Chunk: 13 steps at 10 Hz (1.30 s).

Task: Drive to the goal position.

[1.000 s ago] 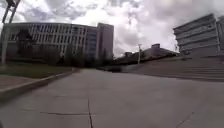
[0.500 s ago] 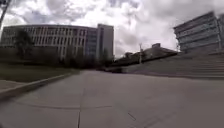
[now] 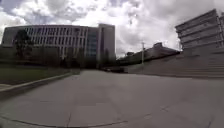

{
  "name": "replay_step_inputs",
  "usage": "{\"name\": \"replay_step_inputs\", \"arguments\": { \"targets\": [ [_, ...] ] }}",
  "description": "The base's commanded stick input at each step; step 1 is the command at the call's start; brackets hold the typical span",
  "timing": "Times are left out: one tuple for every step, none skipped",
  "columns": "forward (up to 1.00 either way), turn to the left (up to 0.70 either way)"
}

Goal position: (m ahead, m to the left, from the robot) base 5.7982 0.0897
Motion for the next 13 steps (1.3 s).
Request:
{"name": "replay_step_inputs", "arguments": {
  "targets": [
    [1.0,0.04],
    [1.0,0.04],
    [1.0,0.04],
    [1.0,0.04],
    [1.0,0.04],
    [1.0,0.04],
    [1.0,0.04],
    [1.0,0.04],
    [1.0,0.04],
    [1.0,0.03],
    [1.0,0.02],
    [1.0,0.0],
    [1.0,0.0]
  ]
}}
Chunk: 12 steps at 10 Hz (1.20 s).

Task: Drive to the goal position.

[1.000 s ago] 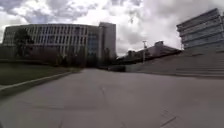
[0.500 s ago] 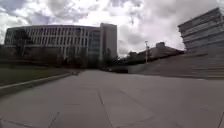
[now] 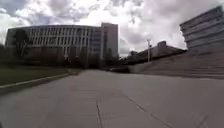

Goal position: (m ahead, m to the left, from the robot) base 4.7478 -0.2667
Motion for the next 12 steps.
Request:
{"name": "replay_step_inputs", "arguments": {
  "targets": [
    [1.0,0.0],
    [1.0,-0.01],
    [1.0,-0.1],
    [1.0,-0.1],
    [1.0,-0.1],
    [1.0,-0.1],
    [1.0,-0.1],
    [1.0,-0.1],
    [1.0,-0.1],
    [1.0,-0.1],
    [1.0,-0.1],
    [1.0,-0.1]
  ]
}}
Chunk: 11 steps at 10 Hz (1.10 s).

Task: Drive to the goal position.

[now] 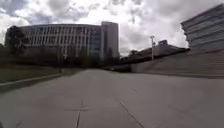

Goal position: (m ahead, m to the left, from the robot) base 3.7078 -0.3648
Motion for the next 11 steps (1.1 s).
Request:
{"name": "replay_step_inputs", "arguments": {
  "targets": [
    [1.0,-0.1],
    [1.0,-0.1],
    [1.0,-0.1],
    [1.0,-0.1],
    [1.0,-0.06],
    [1.0,-0.01],
    [1.0,0.0],
    [1.0,0.0],
    [1.0,0.0],
    [1.0,0.0],
    [1.0,0.0]
  ]
}}
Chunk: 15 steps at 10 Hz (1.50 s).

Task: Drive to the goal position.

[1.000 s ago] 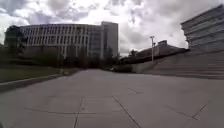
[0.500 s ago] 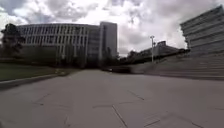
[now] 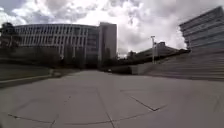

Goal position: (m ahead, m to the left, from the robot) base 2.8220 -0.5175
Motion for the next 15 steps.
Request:
{"name": "replay_step_inputs", "arguments": {
  "targets": [
    [1.0,0.0],
    [1.0,0.0],
    [1.0,0.0],
    [1.0,0.0],
    [1.0,0.0],
    [1.0,0.0],
    [1.0,0.0],
    [1.0,0.0],
    [1.0,0.0],
    [1.0,0.0],
    [1.0,0.0],
    [1.0,0.0],
    [1.0,0.0],
    [1.0,0.0],
    [1.0,0.0]
  ]
}}
